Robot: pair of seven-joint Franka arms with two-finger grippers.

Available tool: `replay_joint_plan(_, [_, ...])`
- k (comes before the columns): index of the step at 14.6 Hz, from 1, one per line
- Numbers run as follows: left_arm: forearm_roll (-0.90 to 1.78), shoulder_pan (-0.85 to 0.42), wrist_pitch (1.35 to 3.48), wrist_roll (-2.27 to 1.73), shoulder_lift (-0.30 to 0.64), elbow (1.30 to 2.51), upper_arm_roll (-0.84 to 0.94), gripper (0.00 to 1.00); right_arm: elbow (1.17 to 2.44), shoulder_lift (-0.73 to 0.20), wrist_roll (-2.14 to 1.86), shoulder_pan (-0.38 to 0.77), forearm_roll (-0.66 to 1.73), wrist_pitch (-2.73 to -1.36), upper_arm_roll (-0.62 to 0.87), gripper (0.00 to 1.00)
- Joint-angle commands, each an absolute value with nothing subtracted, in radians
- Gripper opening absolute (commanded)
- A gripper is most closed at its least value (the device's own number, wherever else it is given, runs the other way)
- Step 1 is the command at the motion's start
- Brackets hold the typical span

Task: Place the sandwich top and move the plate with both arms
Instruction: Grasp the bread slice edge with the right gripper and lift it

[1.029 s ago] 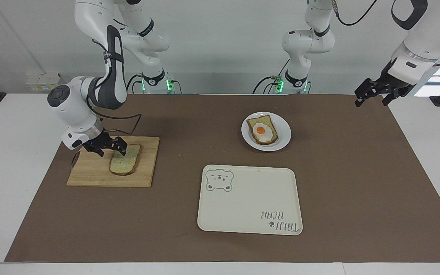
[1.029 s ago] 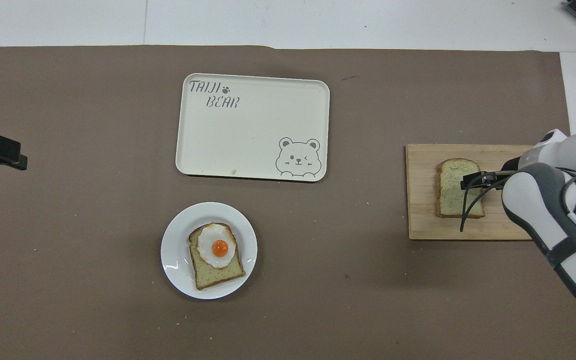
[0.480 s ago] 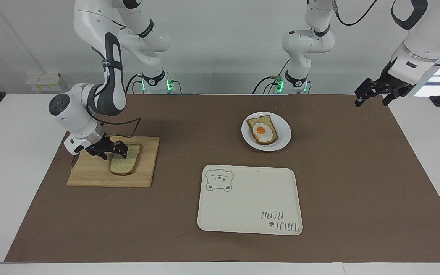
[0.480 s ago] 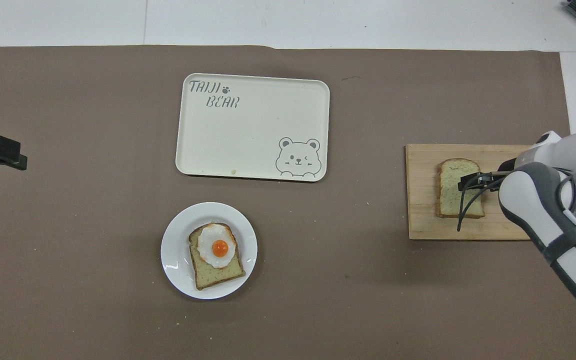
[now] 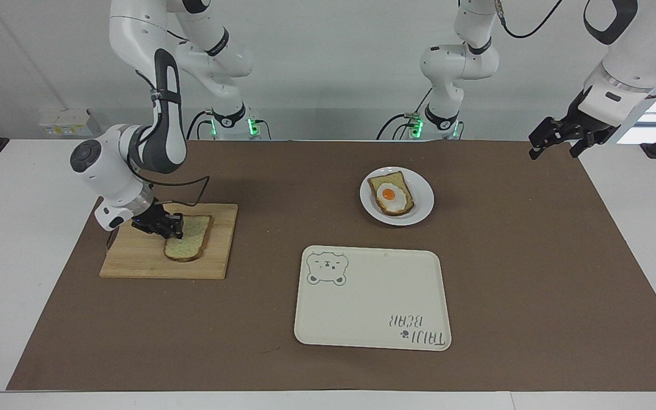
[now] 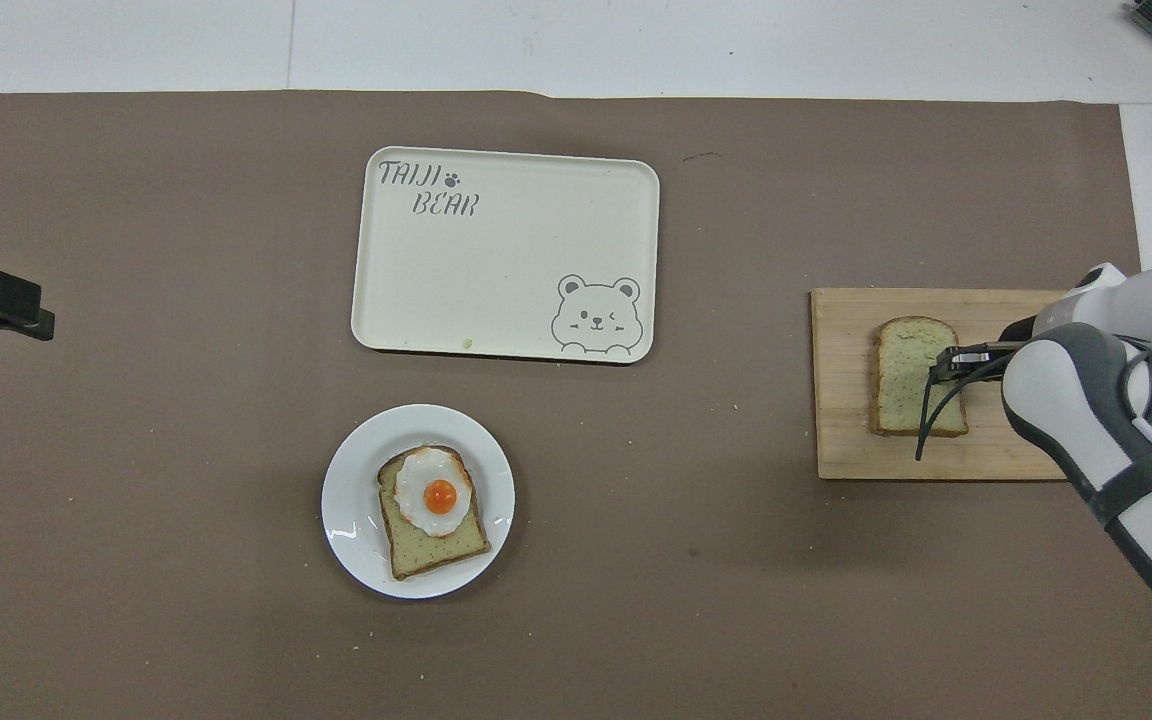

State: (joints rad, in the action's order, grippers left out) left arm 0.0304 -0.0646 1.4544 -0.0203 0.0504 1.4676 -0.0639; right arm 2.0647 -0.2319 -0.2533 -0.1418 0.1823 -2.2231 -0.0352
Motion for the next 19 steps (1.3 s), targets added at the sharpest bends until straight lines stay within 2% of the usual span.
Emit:
replay_joint_plan(1, [0.043, -0.049, 1.445, -0.021, 0.034, 1.476, -0.054, 1.00, 2.075, -0.239, -0.256, -0.141, 0.216, -2.241, -0.018, 0.00])
replay_joint_plan(11, [0.043, -0.049, 1.447, -0.021, 0.034, 1.476, -0.055, 1.00, 2.030, -0.215, -0.259, -0.140, 0.216, -2.185, -0.018, 0.00])
replay_joint_plan(16, [0.043, -0.049, 1.445, -0.021, 0.034, 1.476, -0.055, 1.00, 1.954, -0.180, -0.265, -0.141, 0.216, -2.034, -0.017, 0.00])
replay_joint_plan(19, [0.043, -0.049, 1.445, -0.021, 0.034, 1.476, -0.055, 1.00, 1.904, -0.166, -0.275, -0.138, 0.218, -1.896, -0.006, 0.00])
